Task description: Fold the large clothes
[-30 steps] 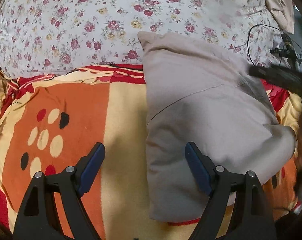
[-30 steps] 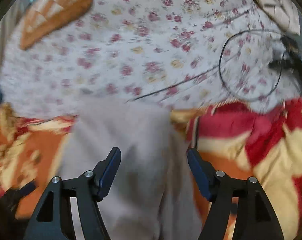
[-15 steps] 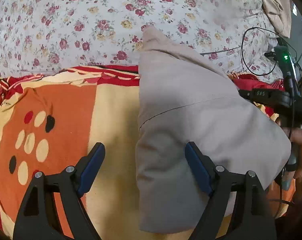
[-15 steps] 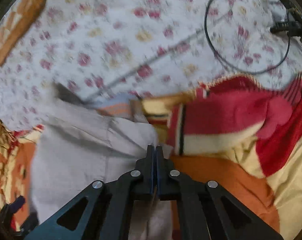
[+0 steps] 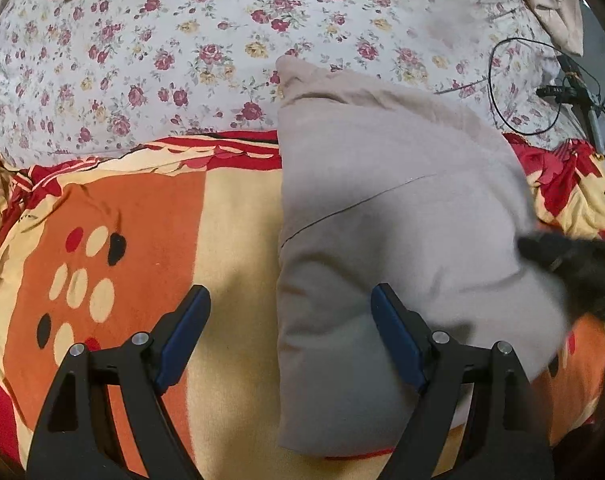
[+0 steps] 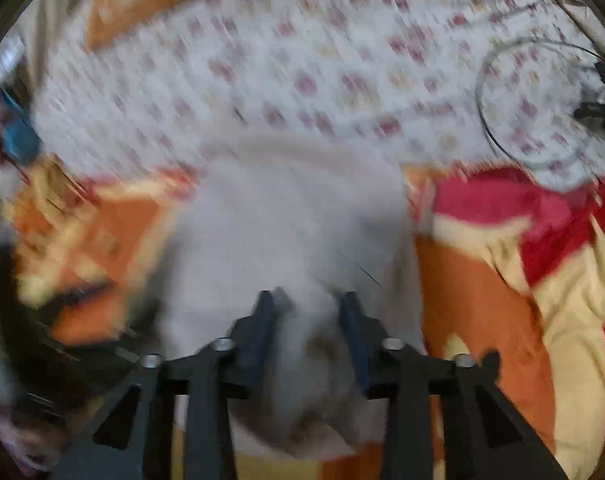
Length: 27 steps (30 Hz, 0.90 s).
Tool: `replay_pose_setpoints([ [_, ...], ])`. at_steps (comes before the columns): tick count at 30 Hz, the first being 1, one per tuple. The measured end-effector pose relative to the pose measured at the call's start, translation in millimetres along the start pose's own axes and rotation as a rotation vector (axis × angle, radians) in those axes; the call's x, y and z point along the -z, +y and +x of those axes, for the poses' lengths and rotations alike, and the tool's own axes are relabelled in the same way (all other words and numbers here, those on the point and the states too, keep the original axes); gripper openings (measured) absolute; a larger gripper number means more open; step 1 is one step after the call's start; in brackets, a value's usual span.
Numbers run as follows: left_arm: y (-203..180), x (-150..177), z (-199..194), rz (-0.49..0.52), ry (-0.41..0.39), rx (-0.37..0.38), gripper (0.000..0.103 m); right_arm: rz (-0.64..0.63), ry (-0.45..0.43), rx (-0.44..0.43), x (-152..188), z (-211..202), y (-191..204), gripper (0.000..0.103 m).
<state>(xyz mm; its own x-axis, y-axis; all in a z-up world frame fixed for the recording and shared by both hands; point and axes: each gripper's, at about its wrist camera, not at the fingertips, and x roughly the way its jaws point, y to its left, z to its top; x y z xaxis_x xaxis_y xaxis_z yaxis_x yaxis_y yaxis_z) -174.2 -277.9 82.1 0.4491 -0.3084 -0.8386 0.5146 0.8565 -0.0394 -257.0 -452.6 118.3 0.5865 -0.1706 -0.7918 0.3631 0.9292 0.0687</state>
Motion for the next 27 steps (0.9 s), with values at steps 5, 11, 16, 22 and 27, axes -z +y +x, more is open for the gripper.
replay_pose_setpoints([
  [5,-6,1,0,0.02,-0.002,-0.008,0.083,0.049,0.03,0.05,19,16,-26,0.026],
  [11,-8,1,3,0.028,-0.003,-0.018,0.083,0.127,-0.076,0.017,2,-21,-28,0.034],
  [16,-8,-1,5,0.036,0.004,-0.006,0.083,0.137,-0.114,-0.009,-28,-6,-22,0.052],
  [22,-2,-11,13,0.036,0.02,0.143,0.083,0.099,-0.024,0.063,-30,57,-36,0.058],
  [27,16,-24,35,-0.028,0.089,0.332,0.089,0.195,-0.031,-0.057,-28,50,-69,0.072],
])
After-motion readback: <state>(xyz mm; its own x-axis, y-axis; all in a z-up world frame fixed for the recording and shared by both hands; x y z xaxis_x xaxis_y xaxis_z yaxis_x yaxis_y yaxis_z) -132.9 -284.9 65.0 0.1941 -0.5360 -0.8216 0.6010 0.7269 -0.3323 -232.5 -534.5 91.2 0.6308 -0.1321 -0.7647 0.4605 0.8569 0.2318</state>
